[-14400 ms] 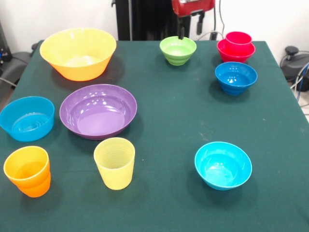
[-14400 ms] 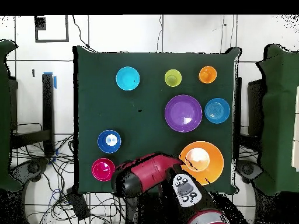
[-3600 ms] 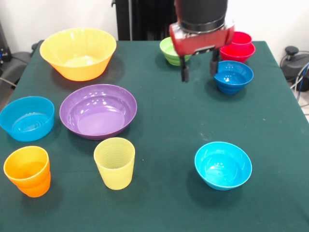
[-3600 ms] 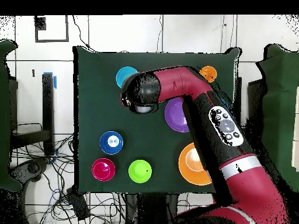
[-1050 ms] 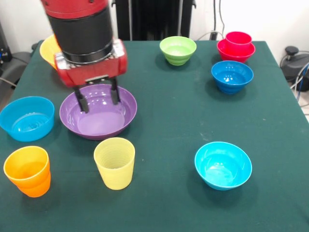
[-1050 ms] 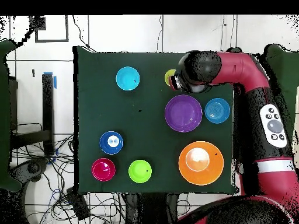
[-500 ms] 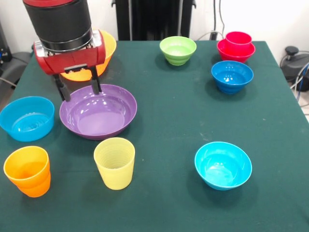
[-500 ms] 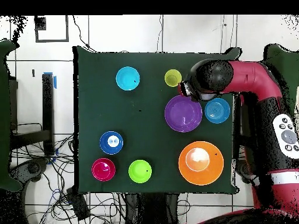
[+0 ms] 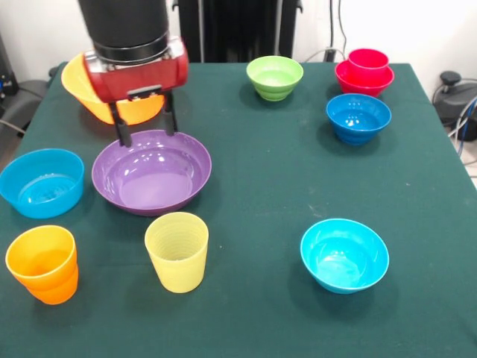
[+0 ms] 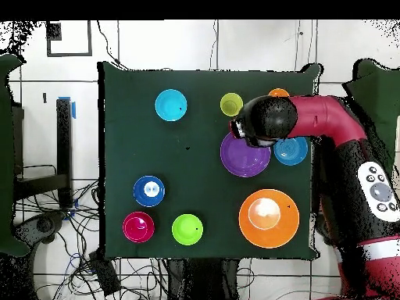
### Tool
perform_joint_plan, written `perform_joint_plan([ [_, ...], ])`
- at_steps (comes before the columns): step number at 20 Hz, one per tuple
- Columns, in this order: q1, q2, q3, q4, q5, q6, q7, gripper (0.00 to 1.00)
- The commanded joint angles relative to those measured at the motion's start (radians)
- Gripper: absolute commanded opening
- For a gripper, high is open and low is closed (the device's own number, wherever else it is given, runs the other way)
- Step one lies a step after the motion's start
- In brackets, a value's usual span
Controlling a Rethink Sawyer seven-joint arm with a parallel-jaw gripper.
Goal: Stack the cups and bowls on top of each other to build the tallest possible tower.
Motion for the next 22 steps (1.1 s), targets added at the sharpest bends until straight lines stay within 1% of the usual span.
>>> perform_joint_plan([
  [1,0.055,0.020,-0.048,0.139,-0.082,-0.073,-0.095,1.00],
  [4,0.062,0.034,-0.053,0.140,-0.088,-0.100,-0.084,1.00],
  [10,0.071,0.095,-0.062,0.103,-0.095,-0.106,-0.106,1.00],
  [14,0.073,0.122,-0.063,0.091,-0.101,-0.115,-0.109,1.00],
  [22,0.074,0.157,-0.060,0.070,-0.099,-0.094,-0.125,1.00],
])
